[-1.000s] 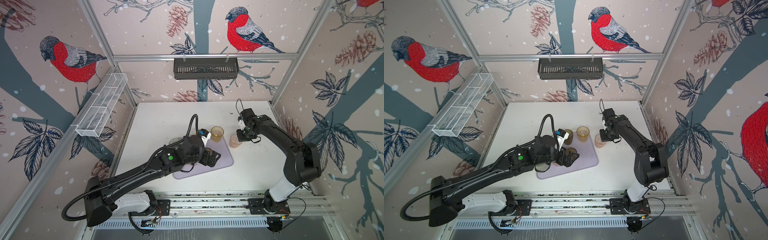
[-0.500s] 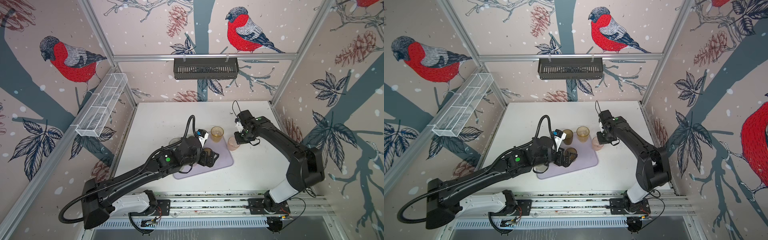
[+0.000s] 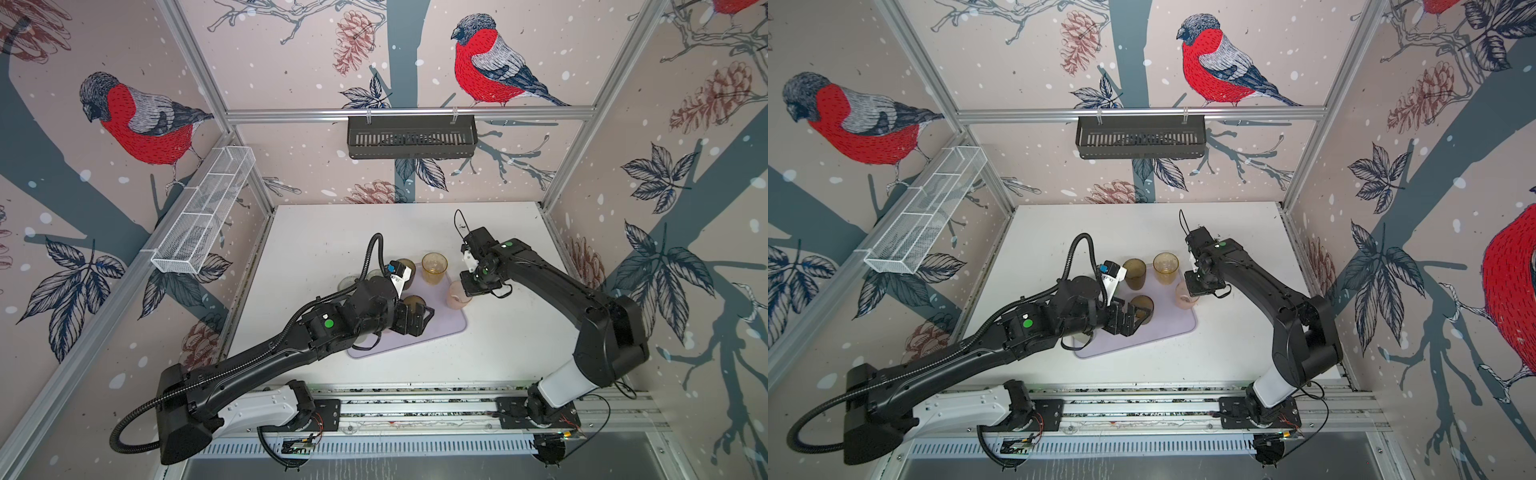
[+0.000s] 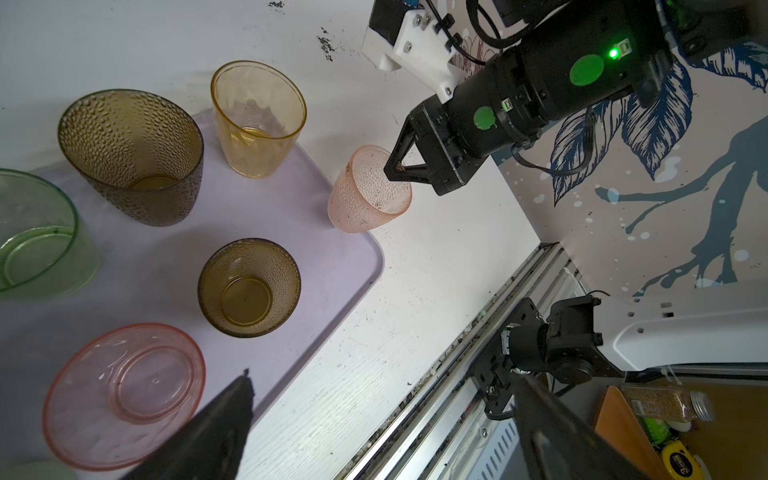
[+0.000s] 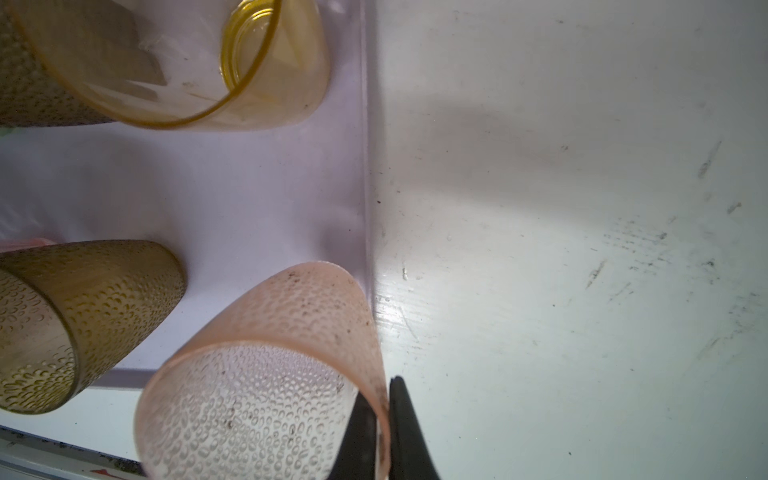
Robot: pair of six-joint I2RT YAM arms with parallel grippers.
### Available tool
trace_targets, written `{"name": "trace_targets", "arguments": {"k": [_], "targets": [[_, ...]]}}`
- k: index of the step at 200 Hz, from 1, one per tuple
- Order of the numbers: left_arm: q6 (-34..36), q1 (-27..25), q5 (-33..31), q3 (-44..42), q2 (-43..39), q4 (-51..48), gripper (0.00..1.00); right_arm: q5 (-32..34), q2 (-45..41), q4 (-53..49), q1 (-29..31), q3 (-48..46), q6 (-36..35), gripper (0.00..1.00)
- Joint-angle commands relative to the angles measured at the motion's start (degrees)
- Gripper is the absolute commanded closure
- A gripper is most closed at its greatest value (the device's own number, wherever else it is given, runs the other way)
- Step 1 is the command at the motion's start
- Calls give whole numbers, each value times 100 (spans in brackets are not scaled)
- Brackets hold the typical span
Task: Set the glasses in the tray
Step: 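Lower the peach dotted glass onto the tray's near corner with the right gripper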
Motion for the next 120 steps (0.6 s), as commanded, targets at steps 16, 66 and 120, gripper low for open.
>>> {"name": "trace_targets", "arguments": {"k": [16, 66, 120], "targets": [[-163, -6, -129, -55, -155, -76, 3, -36, 21, 96, 114, 28, 156, 99], [-281, -5, -222, -176, -368, -157, 3, -64, 146, 173, 273, 50, 228, 99], [-350, -8, -267, -241, -399, -141, 3, -83, 246, 307, 425, -19, 312, 99]]}}
